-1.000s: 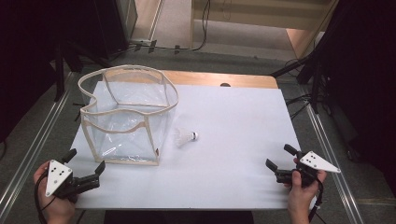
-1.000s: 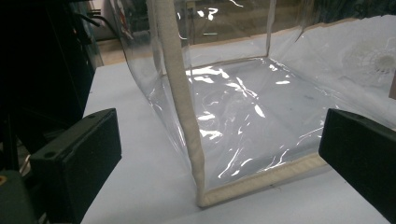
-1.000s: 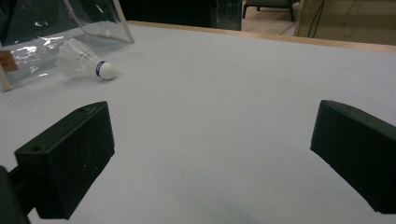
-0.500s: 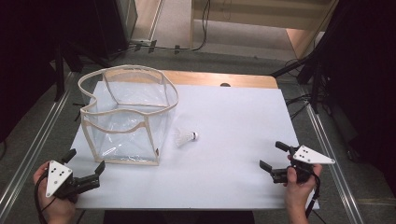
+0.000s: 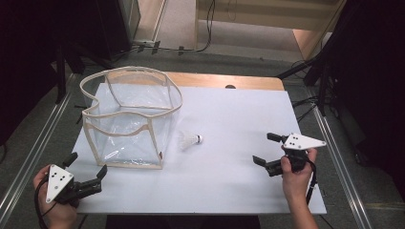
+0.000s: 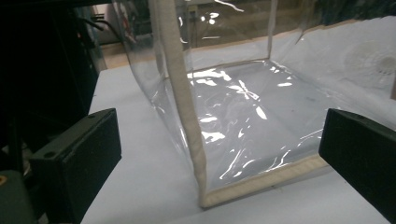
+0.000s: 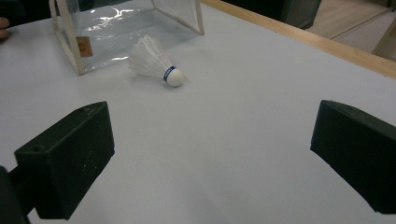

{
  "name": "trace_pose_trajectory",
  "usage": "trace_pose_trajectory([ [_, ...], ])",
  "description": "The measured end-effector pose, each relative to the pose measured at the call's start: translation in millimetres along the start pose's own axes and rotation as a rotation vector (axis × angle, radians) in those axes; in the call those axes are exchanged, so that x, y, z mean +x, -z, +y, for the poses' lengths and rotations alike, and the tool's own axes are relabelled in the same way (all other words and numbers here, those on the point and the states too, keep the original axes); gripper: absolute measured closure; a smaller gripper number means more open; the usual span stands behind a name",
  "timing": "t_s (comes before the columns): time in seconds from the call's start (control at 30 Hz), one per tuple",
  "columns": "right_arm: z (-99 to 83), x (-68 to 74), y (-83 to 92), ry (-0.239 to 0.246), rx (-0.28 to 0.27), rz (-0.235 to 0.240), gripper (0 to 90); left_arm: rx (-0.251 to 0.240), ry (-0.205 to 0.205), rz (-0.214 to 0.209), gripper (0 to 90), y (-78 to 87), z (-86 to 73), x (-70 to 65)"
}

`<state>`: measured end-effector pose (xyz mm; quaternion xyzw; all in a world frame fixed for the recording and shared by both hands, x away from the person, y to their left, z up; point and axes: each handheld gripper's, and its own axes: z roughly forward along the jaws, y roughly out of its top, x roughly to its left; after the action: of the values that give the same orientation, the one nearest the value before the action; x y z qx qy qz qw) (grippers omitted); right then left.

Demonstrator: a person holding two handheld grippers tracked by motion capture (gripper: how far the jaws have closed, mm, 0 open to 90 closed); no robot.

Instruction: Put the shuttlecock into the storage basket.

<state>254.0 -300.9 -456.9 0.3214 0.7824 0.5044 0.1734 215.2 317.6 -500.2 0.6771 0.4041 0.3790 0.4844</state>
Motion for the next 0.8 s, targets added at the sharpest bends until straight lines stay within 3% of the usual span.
trace_pose_trajectory([
  [0.23, 15.9, -1.9, -11.1, 0.029, 0.031, 0.029, 0.0, -0.001, 0.004, 0.000, 0.0, 0.4, 0.4, 1.1],
  [0.37, 29.0, -1.5, -24.4, 0.069, 0.075, 0.056, 0.0, -0.005, 0.003, -0.007, 0.0, 0.2, 0.1, 0.7],
  [0.8, 57.0, 0.7, -56.5, 0.128, 0.130, 0.127, 0.0, -0.002, -0.015, -0.015, 0.0, 0.1, -0.1, -0.3],
])
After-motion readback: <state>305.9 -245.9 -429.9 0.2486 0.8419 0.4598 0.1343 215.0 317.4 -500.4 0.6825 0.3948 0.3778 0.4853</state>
